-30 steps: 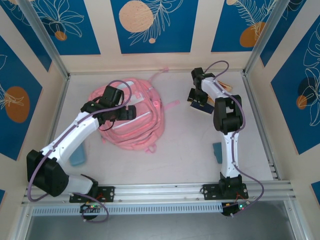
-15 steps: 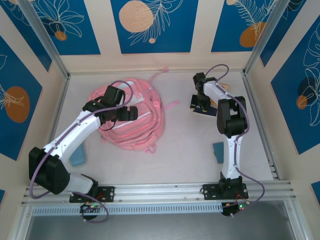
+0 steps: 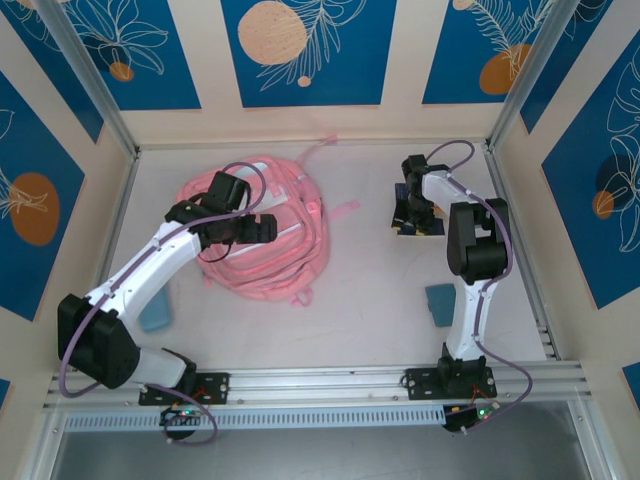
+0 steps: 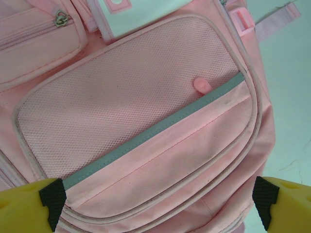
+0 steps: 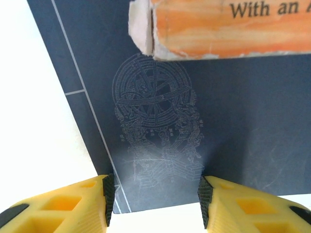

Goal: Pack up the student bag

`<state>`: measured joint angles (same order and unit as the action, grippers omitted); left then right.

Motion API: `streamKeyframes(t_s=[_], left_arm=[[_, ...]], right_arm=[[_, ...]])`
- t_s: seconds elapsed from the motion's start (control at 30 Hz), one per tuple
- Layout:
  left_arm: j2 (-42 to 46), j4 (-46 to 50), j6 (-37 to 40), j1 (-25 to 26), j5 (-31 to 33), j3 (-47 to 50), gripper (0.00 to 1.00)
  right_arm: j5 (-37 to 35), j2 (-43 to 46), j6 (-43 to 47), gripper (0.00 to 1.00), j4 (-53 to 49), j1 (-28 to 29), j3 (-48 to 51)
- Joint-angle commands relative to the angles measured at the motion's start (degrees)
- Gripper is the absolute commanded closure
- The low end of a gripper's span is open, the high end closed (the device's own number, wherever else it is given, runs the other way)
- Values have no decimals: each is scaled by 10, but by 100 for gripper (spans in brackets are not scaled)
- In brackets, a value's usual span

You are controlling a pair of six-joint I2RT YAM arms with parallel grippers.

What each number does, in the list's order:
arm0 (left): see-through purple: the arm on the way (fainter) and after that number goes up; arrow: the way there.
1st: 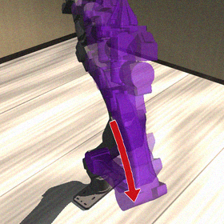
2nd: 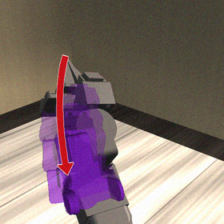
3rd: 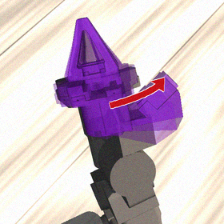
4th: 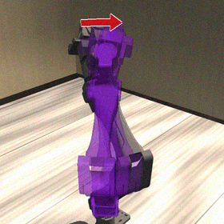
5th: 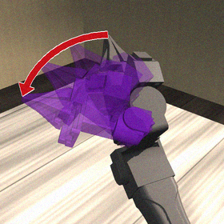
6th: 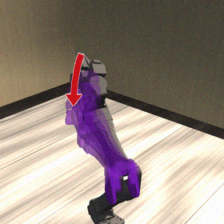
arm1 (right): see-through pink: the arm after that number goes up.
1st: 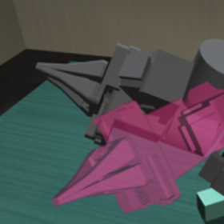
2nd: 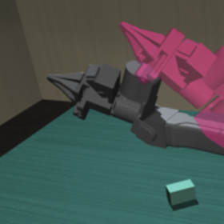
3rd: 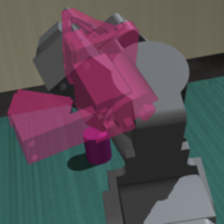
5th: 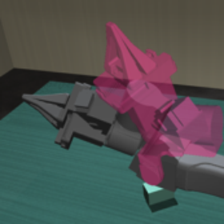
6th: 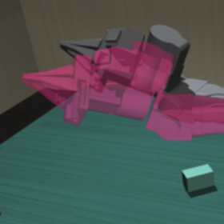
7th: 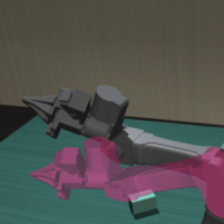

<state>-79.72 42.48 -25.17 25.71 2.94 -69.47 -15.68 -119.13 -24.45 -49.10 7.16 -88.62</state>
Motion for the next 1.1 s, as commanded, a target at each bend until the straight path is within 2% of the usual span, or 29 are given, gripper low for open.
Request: streamKeyframes(t_s=[0.0, 0.17, 0.27, 0.43, 0.67, 1.07], left_arm=[[-6, 10, -4, -7, -13, -16, 0], [-6, 9, -8, -7, -14, -15, 0], [-6, 11, -7, -7, -12, -13, 0], [-5, 14, -7, -7, -10, -12, 0], [-8, 13, -8, -7, -13, -12, 0], [-16, 14, -9, -7, -16, -15, 0]], right_arm=[[7, 4, 16, 46, -43, 17, -16], [-2, -31, 27, 38, -58, 18, -70], [-6, -61, 29, 37, -66, 14, -90], [-27, -95, 33, 37, -79, 12, -109], [-34, -100, 39, 45, -78, 3, -86], [36, -95, 61, 88, -78, -17, -80]])
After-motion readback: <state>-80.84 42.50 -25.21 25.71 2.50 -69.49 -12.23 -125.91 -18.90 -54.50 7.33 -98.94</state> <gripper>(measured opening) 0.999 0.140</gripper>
